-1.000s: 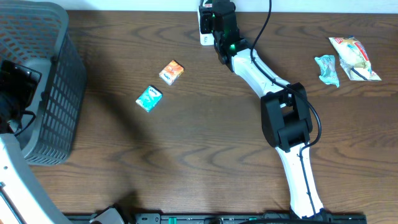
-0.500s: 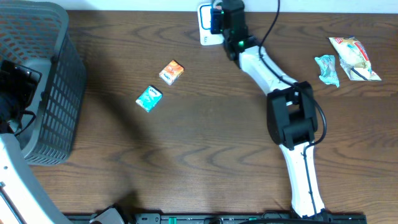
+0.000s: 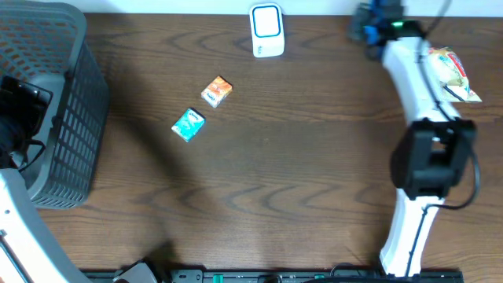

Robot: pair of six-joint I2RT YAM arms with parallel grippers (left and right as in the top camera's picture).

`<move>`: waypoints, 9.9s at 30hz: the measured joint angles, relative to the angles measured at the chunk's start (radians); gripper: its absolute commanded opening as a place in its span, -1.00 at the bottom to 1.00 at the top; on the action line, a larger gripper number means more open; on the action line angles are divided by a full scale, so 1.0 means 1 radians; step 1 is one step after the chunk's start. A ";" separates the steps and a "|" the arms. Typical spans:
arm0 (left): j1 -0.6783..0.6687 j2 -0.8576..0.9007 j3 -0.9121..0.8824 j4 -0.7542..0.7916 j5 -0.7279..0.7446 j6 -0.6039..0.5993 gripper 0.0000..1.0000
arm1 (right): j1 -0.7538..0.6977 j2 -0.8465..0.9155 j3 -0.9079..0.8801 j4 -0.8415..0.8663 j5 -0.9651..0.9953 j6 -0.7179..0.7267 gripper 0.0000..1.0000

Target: Scan the item barcode

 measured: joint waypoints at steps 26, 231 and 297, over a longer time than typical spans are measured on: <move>0.000 0.000 0.000 0.000 0.000 0.000 0.95 | -0.267 -0.002 -0.006 -0.354 -0.244 -0.069 0.98; 0.000 0.000 0.000 0.000 0.000 0.000 0.96 | 0.310 -0.278 -1.080 0.251 -1.113 0.191 -0.90; 0.000 0.000 0.000 0.000 0.000 0.000 0.95 | 0.367 -0.551 -0.922 -0.136 -0.601 0.235 0.97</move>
